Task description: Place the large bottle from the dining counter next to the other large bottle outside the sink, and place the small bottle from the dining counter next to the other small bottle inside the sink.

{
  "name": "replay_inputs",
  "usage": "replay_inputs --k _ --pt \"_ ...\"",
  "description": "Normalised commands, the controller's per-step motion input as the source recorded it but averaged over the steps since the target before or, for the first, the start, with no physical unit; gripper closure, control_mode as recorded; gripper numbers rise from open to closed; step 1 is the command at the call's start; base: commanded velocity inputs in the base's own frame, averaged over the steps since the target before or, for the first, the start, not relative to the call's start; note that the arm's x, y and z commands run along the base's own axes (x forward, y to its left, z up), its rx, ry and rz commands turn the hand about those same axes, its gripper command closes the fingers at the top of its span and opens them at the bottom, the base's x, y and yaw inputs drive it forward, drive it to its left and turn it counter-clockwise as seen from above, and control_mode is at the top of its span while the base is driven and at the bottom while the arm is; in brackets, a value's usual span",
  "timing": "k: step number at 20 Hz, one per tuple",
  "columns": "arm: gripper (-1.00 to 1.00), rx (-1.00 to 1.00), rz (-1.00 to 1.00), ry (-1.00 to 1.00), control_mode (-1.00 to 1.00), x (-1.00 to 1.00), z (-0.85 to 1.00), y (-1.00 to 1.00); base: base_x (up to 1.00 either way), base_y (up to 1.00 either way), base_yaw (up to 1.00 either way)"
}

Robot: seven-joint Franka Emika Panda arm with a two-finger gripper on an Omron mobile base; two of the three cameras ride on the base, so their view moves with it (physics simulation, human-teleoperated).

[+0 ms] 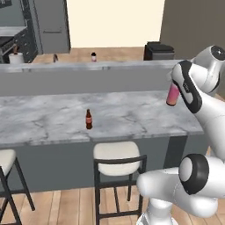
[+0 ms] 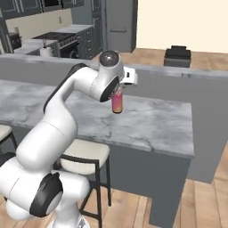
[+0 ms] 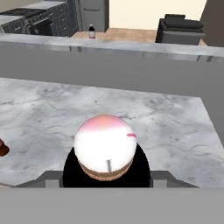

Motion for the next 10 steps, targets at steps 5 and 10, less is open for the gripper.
replay_inputs --k 5,10 --pt "1.0 0.0 0.0 0.0 1.0 0.0 0.0 0.0 -0.06 -0.29 0.2" --pt "1.0 0.0 0.0 0.0 1.0 0.0 0.0 0.0 -0.06 -0.28 0.2"
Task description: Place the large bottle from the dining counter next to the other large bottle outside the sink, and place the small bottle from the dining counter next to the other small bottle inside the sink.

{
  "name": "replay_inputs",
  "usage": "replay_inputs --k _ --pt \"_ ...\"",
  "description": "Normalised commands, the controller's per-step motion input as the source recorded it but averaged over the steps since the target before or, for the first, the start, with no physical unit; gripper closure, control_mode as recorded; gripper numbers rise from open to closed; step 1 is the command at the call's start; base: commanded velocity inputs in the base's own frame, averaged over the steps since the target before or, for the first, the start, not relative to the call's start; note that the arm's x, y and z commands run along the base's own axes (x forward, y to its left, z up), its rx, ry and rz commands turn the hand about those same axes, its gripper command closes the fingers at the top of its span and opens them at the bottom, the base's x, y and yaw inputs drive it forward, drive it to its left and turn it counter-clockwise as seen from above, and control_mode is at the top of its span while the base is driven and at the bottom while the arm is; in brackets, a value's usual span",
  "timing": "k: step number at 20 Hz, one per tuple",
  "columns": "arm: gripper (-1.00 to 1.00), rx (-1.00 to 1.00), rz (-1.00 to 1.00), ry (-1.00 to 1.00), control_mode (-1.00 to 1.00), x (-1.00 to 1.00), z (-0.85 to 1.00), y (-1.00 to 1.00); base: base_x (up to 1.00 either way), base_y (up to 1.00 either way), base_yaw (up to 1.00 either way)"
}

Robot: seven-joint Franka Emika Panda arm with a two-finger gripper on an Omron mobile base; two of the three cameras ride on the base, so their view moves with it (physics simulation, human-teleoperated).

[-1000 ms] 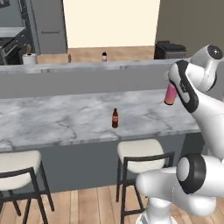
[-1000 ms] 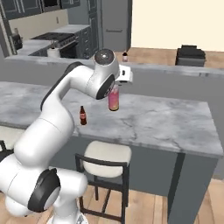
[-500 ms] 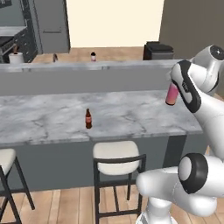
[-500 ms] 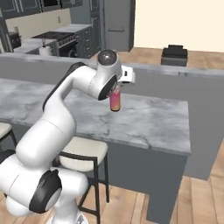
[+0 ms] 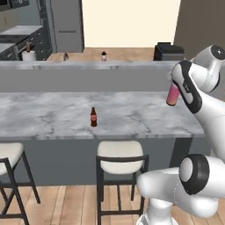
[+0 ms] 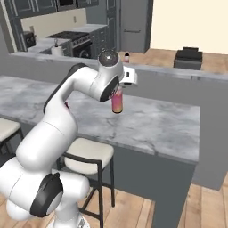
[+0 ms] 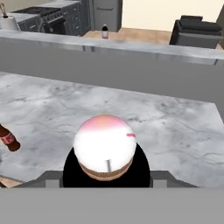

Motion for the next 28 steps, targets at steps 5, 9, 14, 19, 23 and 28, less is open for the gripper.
replay_inputs --k 5,9,14,19,23,28 --pt "1.0 0.0 0.0 0.0 1.0 0.0 0.0 0.0 -0.3 -0.41 0.18" --pt "1.0 0.0 0.0 0.0 1.0 0.0 0.0 0.0 -0.38 -0.49 0.16" --pt "1.0 0.0 0.0 0.0 1.0 0.0 0.0 0.0 -0.34 -0.42 0.18" --pt "1.0 0.0 0.0 0.0 1.0 0.0 0.0 0.0 -0.32 -0.38 0.18" --pt "1.0 0.0 0.0 0.0 1.0 0.0 0.0 0.0 -0.29 -0.34 0.19" --pt "1.0 0.0 0.0 0.0 1.0 0.0 0.0 0.0 -0.27 -0.47 0.17"
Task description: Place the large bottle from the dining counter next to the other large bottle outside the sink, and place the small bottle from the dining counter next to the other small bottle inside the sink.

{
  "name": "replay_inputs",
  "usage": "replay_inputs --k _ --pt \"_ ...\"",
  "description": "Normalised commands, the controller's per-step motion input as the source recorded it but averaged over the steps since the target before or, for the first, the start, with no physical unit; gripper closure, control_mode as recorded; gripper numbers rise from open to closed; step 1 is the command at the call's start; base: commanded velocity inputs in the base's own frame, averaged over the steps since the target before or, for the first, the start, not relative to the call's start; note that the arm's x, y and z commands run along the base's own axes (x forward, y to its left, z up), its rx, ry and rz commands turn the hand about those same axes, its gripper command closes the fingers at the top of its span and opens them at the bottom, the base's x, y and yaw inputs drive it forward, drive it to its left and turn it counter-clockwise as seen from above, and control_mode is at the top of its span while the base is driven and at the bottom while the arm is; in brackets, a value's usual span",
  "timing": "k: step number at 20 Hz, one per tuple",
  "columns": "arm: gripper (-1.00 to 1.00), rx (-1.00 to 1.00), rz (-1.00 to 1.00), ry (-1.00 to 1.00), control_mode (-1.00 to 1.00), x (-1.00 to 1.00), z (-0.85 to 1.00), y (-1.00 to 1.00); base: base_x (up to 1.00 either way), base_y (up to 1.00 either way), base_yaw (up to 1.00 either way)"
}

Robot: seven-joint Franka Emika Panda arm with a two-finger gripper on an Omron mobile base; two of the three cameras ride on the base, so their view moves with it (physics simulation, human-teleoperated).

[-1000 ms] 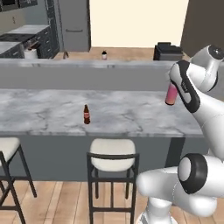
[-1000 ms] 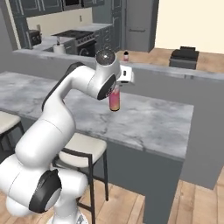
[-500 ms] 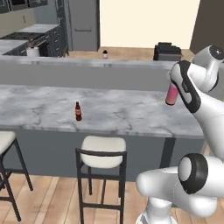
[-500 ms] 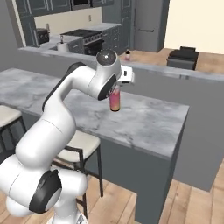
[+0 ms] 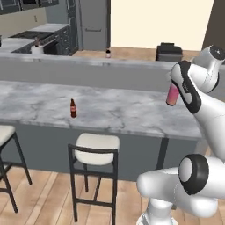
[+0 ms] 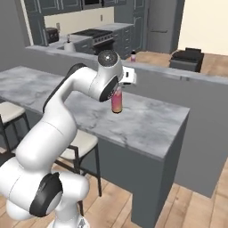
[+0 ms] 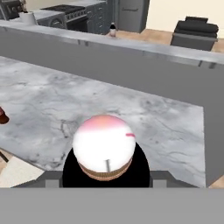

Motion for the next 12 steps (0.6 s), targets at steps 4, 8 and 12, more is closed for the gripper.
replay_inputs --k 4,8,12 --pt "1.0 0.0 0.0 0.0 1.0 0.0 0.0 0.0 -0.03 -0.56 0.15" --pt "1.0 0.0 0.0 0.0 1.0 0.0 0.0 0.0 0.25 -0.59 0.12" --pt "1.0 0.0 0.0 0.0 1.0 0.0 0.0 0.0 0.27 -0.46 0.15"
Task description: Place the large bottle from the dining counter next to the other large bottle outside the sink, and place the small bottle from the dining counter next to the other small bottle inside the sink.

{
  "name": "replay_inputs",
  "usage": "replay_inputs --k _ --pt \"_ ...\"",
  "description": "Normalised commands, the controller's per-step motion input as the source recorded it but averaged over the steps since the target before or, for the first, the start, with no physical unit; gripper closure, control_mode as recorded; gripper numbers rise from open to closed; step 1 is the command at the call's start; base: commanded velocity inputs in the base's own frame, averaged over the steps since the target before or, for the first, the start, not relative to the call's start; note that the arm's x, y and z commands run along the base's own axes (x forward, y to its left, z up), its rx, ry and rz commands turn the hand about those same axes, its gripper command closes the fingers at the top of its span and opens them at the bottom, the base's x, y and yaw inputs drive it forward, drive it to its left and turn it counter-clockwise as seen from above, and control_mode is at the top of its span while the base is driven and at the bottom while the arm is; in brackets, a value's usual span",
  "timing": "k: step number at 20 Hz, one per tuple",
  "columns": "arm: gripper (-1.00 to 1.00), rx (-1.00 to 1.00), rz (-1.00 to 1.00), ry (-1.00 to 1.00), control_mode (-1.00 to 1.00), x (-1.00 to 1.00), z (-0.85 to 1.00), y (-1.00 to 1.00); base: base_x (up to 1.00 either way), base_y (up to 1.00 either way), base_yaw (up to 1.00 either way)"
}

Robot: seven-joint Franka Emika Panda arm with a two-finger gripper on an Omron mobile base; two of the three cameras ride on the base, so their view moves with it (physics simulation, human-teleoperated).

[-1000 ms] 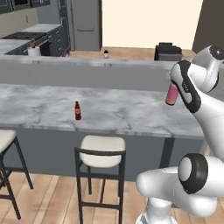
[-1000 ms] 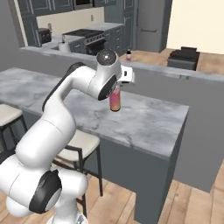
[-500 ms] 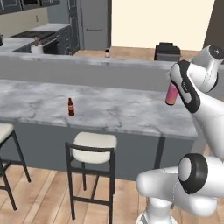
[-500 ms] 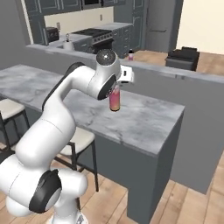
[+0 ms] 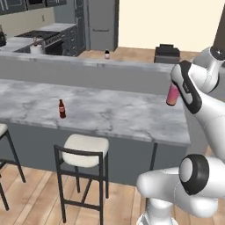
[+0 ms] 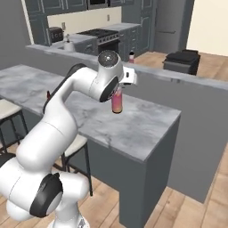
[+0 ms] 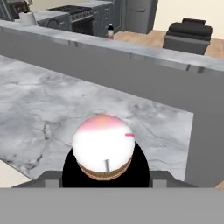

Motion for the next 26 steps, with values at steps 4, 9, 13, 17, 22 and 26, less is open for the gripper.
replay_inputs --k 4,9,13,17,22,26 --pt "1.0 0.0 0.0 0.0 1.0 0.0 0.0 0.0 0.26 -0.38 0.17" --pt "1.0 0.0 0.0 0.0 1.0 0.0 0.0 0.0 0.26 -0.36 0.17" --pt "1.0 0.0 0.0 0.0 1.0 0.0 0.0 0.0 0.25 -0.28 0.19" --pt "1.0 0.0 0.0 0.0 1.0 0.0 0.0 0.0 0.33 -0.12 0.21" --pt "1.0 0.0 0.0 0.0 1.0 0.0 0.0 0.0 -0.1 -0.61 0.13" --pt "1.0 0.0 0.0 0.0 1.0 0.0 0.0 0.0 -0.56 -0.81 0.1"
